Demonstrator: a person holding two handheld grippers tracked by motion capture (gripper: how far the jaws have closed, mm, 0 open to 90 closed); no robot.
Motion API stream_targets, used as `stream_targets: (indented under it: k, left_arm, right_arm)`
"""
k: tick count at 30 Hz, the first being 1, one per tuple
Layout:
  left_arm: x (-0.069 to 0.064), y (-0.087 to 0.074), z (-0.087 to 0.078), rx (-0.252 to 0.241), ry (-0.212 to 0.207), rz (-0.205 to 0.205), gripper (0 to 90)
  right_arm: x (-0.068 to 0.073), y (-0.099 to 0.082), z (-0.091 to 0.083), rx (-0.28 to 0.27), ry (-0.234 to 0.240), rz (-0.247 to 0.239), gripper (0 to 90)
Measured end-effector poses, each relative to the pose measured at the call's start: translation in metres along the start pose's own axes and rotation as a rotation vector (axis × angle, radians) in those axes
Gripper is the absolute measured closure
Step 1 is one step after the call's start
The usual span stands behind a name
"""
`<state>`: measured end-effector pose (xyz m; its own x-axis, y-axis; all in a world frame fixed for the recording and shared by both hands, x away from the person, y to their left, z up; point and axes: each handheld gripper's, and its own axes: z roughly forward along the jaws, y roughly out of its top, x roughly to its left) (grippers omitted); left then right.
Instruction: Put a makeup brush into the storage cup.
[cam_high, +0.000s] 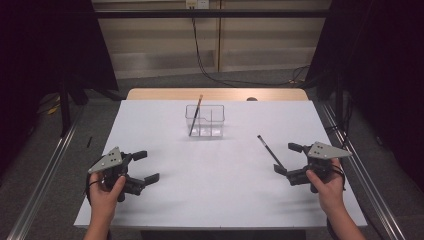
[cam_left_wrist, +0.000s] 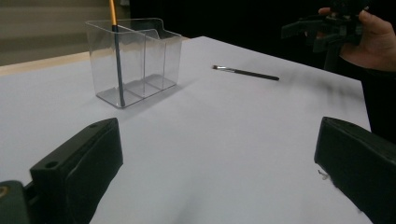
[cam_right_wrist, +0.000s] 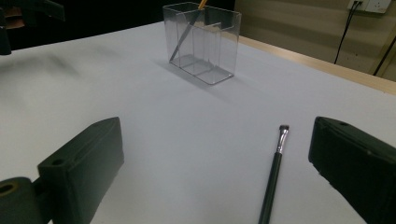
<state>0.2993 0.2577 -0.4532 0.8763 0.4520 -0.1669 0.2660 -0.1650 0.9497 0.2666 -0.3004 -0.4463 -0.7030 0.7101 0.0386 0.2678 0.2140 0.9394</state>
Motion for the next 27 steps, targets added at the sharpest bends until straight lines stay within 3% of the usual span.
stream_targets:
  k: [18,27]
  left_arm:
    - [-0.005,0.005,-0.004,-0.043,0.012,-0.002,1.2]
    - [-0.004,0.005,-0.001,-0.034,0.006,0.001,1.2]
  right_arm:
    - [-0.015,0.01,0.018,0.026,-0.029,0.022,2.7]
    - [-0.02,0.013,0.029,0.039,-0.029,0.037,2.6]
